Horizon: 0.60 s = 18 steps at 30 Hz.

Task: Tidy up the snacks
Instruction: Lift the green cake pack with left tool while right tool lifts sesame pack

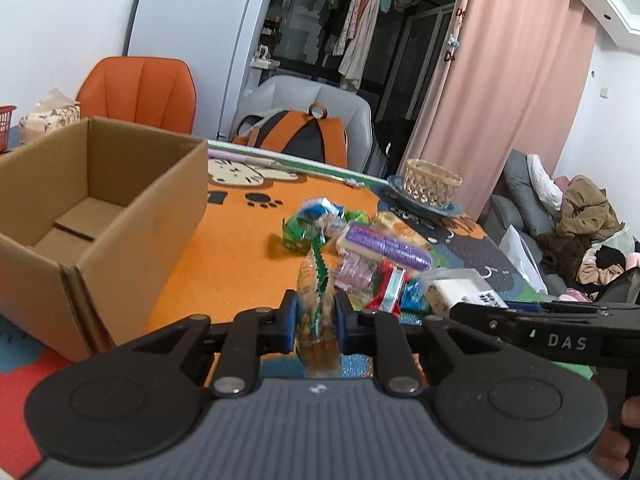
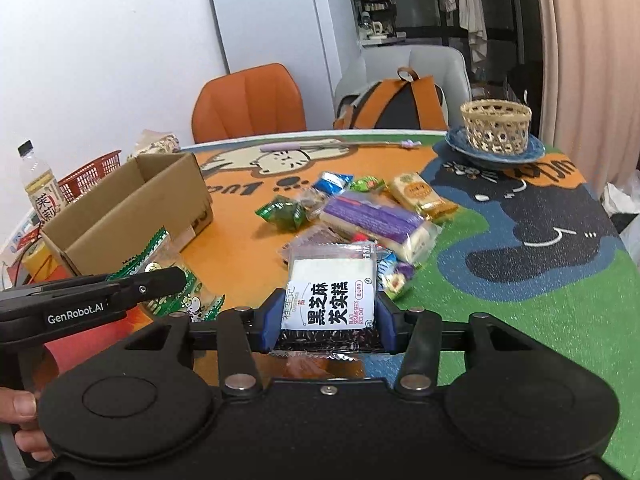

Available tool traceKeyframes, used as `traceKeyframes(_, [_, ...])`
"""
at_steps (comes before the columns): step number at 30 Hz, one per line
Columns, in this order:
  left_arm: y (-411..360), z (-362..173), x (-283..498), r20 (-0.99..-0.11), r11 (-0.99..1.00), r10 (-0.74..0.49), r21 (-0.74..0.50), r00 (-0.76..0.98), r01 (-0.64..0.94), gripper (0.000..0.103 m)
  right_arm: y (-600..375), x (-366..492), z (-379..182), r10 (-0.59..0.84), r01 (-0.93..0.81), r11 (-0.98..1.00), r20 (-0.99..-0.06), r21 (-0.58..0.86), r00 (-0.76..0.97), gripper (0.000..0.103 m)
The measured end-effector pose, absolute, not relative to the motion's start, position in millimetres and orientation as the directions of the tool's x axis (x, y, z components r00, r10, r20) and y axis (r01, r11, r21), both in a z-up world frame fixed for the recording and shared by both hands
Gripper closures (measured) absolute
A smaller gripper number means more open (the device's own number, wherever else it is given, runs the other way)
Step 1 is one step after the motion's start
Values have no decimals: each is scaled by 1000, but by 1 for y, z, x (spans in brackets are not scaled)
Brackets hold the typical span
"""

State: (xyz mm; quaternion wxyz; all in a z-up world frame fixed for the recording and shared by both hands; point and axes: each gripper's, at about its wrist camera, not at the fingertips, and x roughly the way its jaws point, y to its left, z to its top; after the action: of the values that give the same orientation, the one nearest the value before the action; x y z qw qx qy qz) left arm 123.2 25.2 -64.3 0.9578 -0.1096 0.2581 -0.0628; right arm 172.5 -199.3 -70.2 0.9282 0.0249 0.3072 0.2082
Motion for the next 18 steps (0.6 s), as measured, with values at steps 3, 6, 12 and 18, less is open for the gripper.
traceKeyframes(3, [26,-54,119,-462,972,-160,-226,872,59,85,-194,172,-66,414,-385,906,-550,174,726,56])
traceKeyframes(6, [29,-43,115,-443,976,-142,-210,885,52,85,-187,171,-60,430,-405,898,-539,172,725,56])
traceKeyframes(12, [38,-24,111,-425,981,-100,-193,900,18,85,-168,172,-46,464,-449,879,-511,162,723,56])
traceKeyframes(18, [46,-8,105,-413,983,-53,-183,909,-26,85,-152,174,-36,499,-482,859,-493,174,713,56])
